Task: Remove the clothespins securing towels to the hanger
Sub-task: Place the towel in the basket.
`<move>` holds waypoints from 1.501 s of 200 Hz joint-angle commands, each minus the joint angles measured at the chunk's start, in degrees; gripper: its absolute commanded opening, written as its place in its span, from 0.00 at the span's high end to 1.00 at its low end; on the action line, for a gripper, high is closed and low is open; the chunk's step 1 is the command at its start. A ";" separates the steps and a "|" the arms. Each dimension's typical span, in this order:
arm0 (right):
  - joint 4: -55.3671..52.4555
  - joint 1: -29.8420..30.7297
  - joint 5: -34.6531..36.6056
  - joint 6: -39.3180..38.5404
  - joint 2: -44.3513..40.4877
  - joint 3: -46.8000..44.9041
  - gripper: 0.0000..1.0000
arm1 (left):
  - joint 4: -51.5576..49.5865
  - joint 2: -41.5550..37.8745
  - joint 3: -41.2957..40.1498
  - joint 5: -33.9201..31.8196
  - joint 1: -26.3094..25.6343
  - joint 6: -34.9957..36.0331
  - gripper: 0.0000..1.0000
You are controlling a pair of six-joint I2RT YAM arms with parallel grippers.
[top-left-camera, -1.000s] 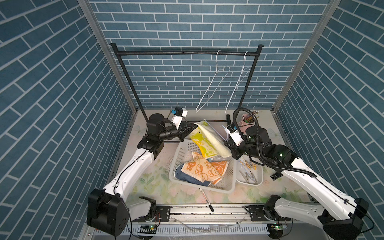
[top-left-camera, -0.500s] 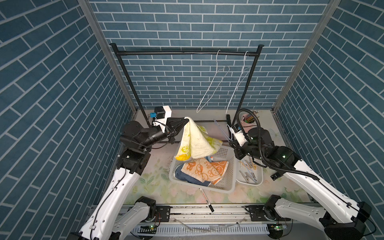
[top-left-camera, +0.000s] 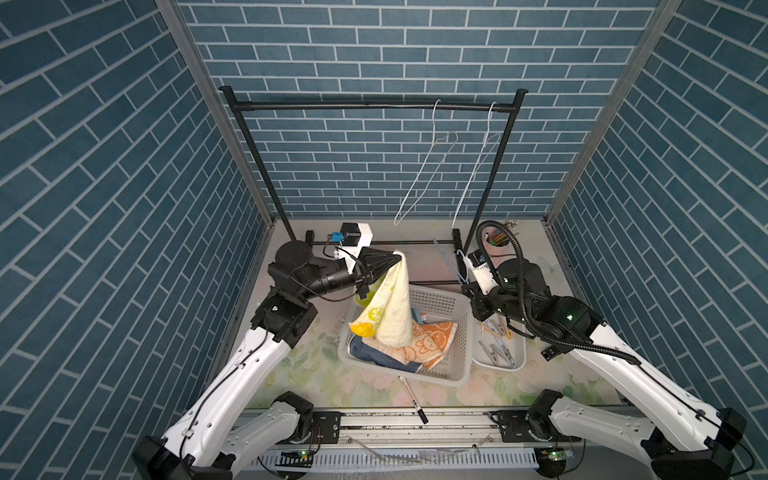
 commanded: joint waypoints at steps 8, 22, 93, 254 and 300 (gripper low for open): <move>1.18 -0.21 1.71 2.05 -1.13 -0.69 1.00 | 3.67 0.44 -3.15 -1.45 -2.13 -0.40 1.00; 1.21 -0.18 2.23 1.88 -1.08 -0.71 1.00 | 5.99 -0.46 -5.69 -2.74 -2.14 -2.24 1.00; 1.29 -0.32 3.34 0.66 0.16 -0.07 1.00 | -1.37 -8.82 -25.62 -28.17 -2.05 -6.76 0.87; 4.91 -0.40 -23.13 8.52 2.11 3.16 1.00 | -21.77 -7.44 -5.58 -25.50 -2.22 27.54 0.30; 9.53 -0.39 -28.79 12.56 4.33 2.57 1.00 | -11.11 0.56 -5.90 -16.72 -3.84 38.22 0.29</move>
